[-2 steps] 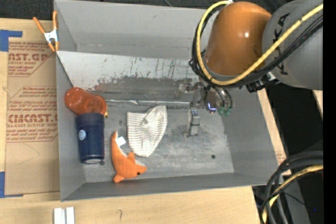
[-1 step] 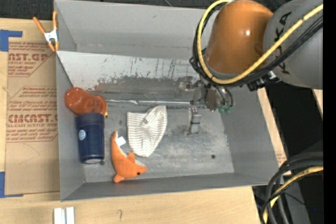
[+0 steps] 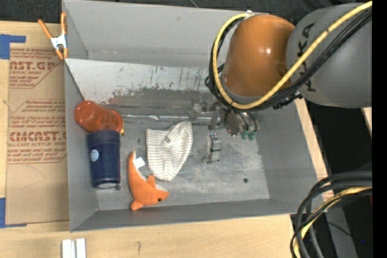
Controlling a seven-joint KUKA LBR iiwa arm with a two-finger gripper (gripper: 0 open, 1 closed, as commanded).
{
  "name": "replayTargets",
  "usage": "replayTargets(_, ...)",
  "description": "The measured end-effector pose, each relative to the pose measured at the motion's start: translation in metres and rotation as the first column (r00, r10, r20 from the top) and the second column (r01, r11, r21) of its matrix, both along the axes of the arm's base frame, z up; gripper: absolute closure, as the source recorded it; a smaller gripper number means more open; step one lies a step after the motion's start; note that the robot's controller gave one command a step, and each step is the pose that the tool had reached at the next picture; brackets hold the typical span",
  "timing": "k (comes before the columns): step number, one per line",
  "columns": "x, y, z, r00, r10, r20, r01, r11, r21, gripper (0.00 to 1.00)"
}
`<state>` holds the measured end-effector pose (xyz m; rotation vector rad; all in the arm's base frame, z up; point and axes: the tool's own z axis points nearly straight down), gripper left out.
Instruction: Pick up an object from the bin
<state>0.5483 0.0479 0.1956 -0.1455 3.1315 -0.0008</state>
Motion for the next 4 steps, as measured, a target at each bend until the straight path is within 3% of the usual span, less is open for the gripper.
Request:
replayTargets(1,-0.004,0.052,-0.044,0.999,0.048,-0.003,-0.048,0.999,0.0,0.0)
replayTargets(2,0.008,0.041,-0.12,0.987,0.161,-0.006,-0.161,0.987,0.001,1.0)
replayTargets(3,0.008,0.041,-0.12,0.987,0.161,-0.006,-0.161,0.987,0.001,1.0)
replayTargets(4,0.009,0.034,0.014,0.979,0.204,-0.003,-0.204,0.979,0.001,1.0)
